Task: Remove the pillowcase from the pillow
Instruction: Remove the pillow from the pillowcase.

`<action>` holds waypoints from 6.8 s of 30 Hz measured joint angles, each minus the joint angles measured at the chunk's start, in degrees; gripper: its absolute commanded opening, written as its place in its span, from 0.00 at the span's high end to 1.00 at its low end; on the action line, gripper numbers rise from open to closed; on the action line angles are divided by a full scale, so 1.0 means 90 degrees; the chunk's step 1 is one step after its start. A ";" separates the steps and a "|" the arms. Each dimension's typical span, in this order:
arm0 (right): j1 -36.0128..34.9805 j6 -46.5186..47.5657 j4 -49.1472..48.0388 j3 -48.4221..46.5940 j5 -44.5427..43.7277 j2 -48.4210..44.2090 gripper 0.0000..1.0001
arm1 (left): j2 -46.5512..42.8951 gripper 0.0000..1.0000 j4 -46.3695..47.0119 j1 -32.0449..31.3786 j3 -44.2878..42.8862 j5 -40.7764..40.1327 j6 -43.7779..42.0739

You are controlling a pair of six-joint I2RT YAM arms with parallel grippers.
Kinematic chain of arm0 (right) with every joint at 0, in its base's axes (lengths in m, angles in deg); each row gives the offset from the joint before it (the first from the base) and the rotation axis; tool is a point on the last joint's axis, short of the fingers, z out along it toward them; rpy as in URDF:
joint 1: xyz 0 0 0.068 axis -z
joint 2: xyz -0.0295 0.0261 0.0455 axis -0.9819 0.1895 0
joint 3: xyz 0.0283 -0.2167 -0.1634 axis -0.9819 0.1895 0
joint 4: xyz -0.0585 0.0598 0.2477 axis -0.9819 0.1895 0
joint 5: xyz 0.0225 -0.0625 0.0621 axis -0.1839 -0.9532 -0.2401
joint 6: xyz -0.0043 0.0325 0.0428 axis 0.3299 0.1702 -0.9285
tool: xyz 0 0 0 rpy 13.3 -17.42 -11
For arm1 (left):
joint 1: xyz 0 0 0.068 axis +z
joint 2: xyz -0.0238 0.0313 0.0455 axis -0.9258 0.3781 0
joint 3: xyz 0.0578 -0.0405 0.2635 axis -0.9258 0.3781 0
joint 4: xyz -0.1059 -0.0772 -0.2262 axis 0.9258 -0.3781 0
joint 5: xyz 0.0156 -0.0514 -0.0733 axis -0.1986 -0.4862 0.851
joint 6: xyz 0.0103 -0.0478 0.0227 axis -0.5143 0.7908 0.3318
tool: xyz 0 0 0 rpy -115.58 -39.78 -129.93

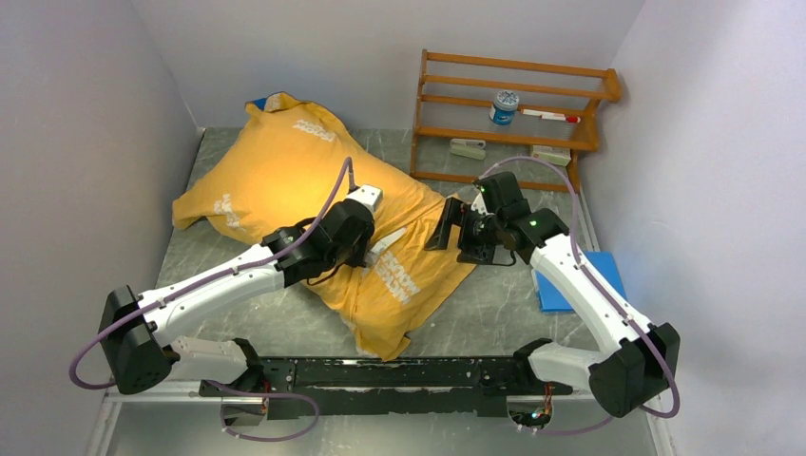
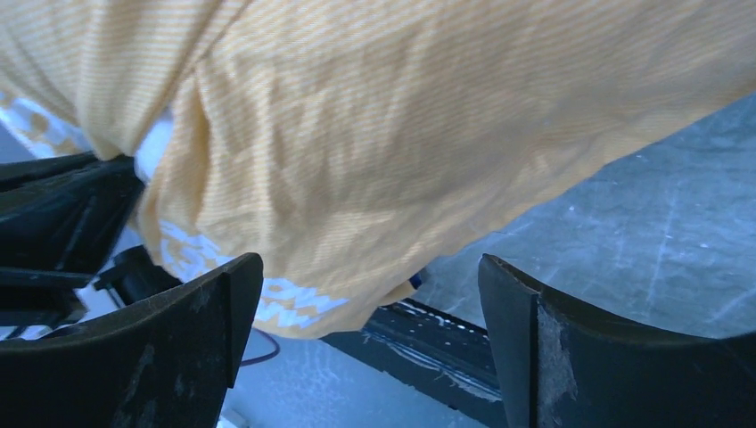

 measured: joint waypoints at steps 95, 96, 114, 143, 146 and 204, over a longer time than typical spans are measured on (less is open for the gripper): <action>-0.3689 -0.3429 -0.1523 0.3211 -0.2798 -0.2329 1.00 | -0.1362 0.95 -0.0165 0.0007 0.1047 -0.0447 0.0896; -0.3655 -0.3400 -0.1375 0.3028 -0.2931 -0.2152 1.00 | -0.1333 0.95 -0.0170 0.0007 0.1047 -0.0495 0.0937; -0.0869 -0.0005 -0.0962 0.1321 -0.1139 0.0000 0.74 | -0.1625 0.95 0.0313 0.0041 0.1362 -0.0323 0.0673; -0.1190 -0.0974 -0.1768 0.1953 -0.2429 -0.0335 0.86 | -0.1557 0.95 0.0041 0.0063 0.1423 0.0056 0.0721; -0.1137 -0.1103 -0.1979 0.2395 -0.2467 -0.0801 0.87 | -0.1562 0.95 -0.0056 0.0049 0.1423 0.0000 0.0797; 0.0495 0.0199 -0.2516 0.0845 -0.0716 0.1251 1.00 | 0.1071 0.21 -0.0391 0.0573 -0.2645 0.0648 -0.1112</action>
